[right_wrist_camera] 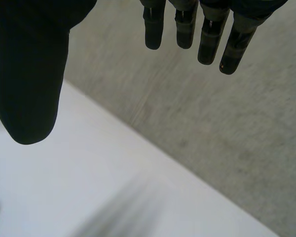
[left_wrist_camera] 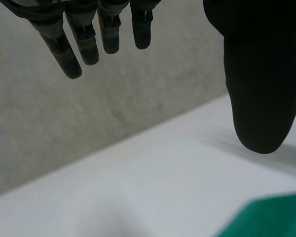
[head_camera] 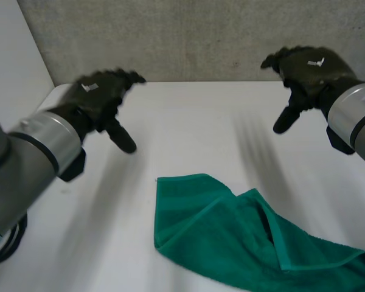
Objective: Fold the towel.
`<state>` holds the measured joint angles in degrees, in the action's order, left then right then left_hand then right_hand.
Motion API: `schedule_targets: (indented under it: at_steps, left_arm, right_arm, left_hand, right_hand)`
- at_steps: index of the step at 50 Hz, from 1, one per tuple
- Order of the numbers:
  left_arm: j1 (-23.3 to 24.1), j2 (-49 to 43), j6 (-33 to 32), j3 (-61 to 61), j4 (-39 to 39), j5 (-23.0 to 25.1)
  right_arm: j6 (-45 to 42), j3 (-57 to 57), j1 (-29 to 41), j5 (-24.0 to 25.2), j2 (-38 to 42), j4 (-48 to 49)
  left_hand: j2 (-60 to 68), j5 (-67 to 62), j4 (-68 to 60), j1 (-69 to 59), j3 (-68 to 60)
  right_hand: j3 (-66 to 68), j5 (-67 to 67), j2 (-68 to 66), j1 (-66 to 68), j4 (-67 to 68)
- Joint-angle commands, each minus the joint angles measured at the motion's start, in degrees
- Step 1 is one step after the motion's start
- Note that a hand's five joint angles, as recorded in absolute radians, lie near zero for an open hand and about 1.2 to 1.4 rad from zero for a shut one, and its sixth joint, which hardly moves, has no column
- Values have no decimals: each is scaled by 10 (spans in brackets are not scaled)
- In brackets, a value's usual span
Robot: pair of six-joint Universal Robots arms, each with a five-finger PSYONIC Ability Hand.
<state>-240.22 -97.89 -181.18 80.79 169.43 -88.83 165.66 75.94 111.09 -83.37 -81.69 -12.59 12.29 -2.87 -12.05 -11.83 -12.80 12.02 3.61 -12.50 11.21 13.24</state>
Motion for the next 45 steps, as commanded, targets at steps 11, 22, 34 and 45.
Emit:
schedule_targets:
  at_steps: [11, 22, 34, 45]
  left_arm:
    - [93, -125, -1, 136, -2, -32]
    - [142, -181, 7, 157, 55, -55]
    - [152, -193, -4, 142, 176, -92]
    - [122, -175, -105, -32, 200, -111]
  right_arm:
    - [-74, 75, 38, 3, 100, -106]
    - [-37, 119, 43, -22, 165, -11]
    - [-54, 76, 37, -47, 180, -4]
    - [-41, -132, 35, -57, 130, 55]
  left_hand:
    - [55, -49, -57, -60, -50]
    - [181, -175, -183, -185, -176]
    - [677, -671, -680, -682, -672]
    - [677, -671, -680, -682, -672]
  right_hand:
    - [16, 0, -11, 24, 4]
    - [180, 164, -176, 188, 168]
    - [680, 664, -675, 688, 668]
    - [680, 664, -675, 688, 668]
